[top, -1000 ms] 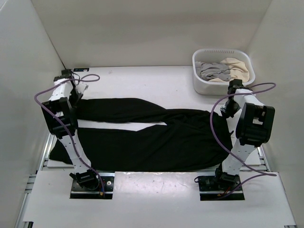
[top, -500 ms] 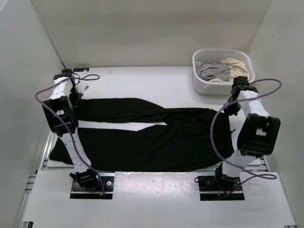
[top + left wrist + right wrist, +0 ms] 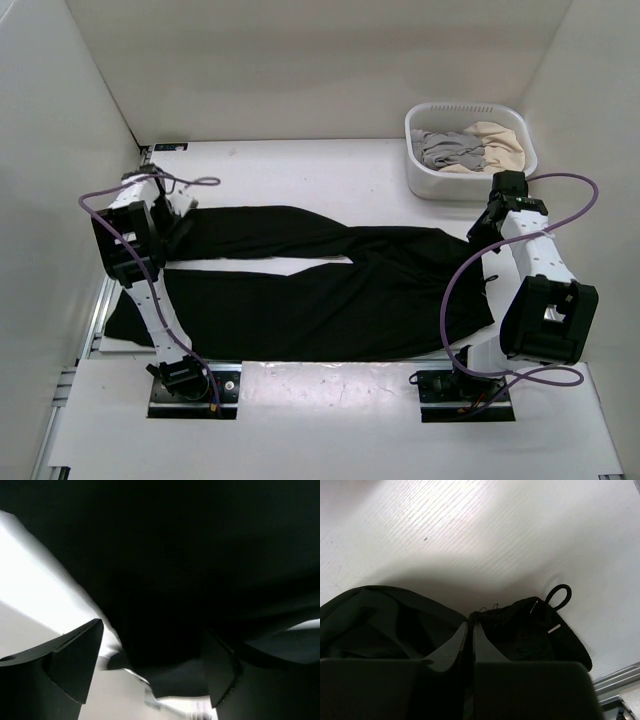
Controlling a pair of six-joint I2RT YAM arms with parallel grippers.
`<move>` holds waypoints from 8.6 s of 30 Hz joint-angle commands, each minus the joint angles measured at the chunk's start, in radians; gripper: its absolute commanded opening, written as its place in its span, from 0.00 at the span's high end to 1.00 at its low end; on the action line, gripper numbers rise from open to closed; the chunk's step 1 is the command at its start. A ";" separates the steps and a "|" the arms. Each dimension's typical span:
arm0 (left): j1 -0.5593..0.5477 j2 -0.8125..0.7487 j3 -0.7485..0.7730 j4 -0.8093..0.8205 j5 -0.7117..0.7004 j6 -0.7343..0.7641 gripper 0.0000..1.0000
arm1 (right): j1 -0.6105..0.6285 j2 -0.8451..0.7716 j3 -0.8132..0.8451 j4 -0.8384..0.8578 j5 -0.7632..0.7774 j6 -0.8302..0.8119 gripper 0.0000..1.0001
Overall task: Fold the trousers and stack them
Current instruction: Flatten the trousers out, then fold the trousers
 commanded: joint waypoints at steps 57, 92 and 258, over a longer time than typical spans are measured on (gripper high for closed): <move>0.023 -0.266 -0.266 0.101 0.142 0.079 0.00 | 0.001 -0.047 0.081 0.011 -0.052 -0.024 1.00; 0.034 -0.153 0.424 -0.059 0.114 -0.048 0.86 | -0.122 -0.145 0.109 0.072 -0.049 -0.005 1.00; 0.132 -0.368 -0.336 0.297 0.028 -0.367 0.66 | -0.263 0.062 -0.393 0.281 -0.186 0.286 0.01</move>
